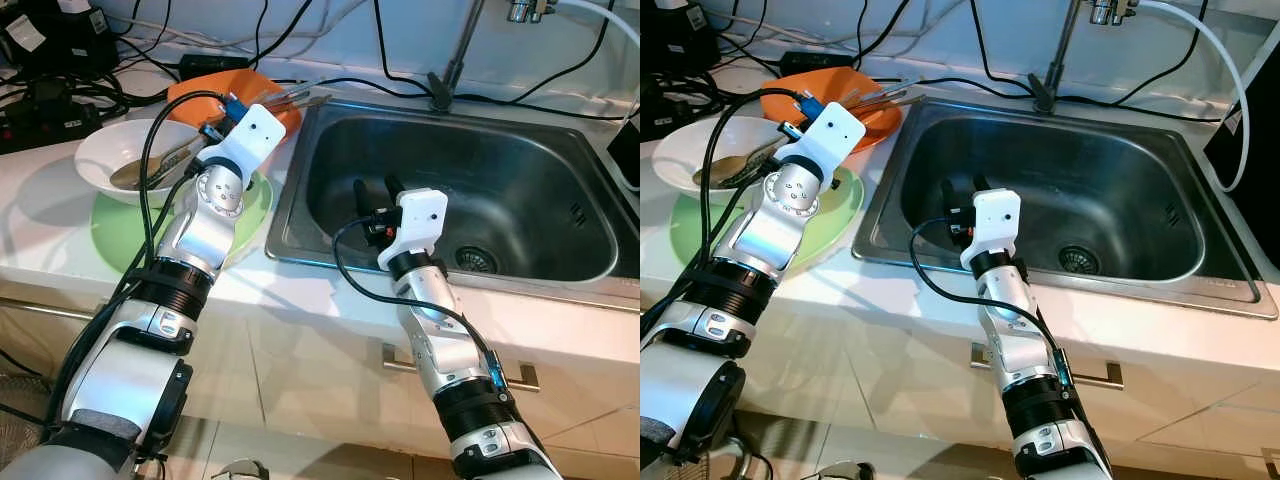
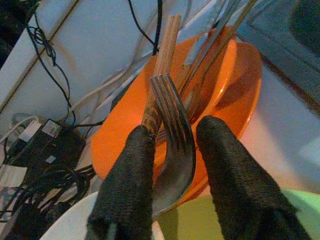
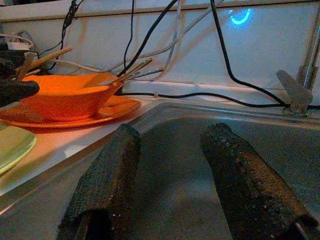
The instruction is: Kitchen organization
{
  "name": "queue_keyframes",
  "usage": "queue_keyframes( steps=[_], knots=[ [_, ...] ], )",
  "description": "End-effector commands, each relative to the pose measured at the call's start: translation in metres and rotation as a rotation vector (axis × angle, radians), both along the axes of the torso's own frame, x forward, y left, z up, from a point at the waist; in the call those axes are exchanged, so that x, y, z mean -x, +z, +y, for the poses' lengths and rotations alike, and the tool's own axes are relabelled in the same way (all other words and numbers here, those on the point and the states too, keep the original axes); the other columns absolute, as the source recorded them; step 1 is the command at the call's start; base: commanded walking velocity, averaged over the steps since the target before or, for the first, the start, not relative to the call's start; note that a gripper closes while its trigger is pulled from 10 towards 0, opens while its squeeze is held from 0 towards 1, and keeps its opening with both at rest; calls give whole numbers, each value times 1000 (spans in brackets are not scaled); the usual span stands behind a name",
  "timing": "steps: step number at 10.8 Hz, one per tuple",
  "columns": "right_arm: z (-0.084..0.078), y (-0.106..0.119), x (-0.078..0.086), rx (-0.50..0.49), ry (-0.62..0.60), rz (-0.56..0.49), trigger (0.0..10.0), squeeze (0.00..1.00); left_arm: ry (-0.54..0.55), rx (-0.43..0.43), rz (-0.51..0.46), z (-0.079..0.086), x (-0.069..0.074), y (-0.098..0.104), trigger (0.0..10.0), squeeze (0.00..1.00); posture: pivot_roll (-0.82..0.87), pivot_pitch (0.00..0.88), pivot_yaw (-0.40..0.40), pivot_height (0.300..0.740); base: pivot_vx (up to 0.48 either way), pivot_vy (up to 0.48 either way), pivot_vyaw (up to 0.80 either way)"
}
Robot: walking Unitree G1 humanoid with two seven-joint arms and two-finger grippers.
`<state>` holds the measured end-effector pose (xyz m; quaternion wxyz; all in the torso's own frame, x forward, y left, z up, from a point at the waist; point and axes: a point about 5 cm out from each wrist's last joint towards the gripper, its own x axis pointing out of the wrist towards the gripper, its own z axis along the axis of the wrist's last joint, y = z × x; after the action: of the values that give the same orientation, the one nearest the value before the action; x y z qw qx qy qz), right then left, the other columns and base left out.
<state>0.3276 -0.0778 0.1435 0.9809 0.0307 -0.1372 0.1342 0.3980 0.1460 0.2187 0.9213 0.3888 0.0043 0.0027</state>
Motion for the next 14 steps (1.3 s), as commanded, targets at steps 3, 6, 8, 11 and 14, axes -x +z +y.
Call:
queue_keyframes(
  steps=[3,6,8,11,14],
  knots=[
    [-4,-2,0,-9,-19,6,10000,0,1,-9,-33,-2,-2,8,0,0,59,45,-39,740,0,0,0],
    [-4,-1,0,-12,-21,6,10000,0,-8,-1,-70,-5,0,14,0,0,59,45,-39,740,0,0,0],
    [-3,-1,-1,-14,-22,6,10000,0,-63,40,-120,-14,5,21,0,0,61,45,-38,740,0,0,0],
    [-3,-1,-1,-17,-21,7,10000,0,-151,91,-158,-28,16,25,0,0,66,45,-38,740,0,0,0],
    [-3,-1,-2,-18,-22,7,10000,0,-247,211,-285,-36,26,50,0,0,67,43,-39,740,0,0,0]
  ],
)
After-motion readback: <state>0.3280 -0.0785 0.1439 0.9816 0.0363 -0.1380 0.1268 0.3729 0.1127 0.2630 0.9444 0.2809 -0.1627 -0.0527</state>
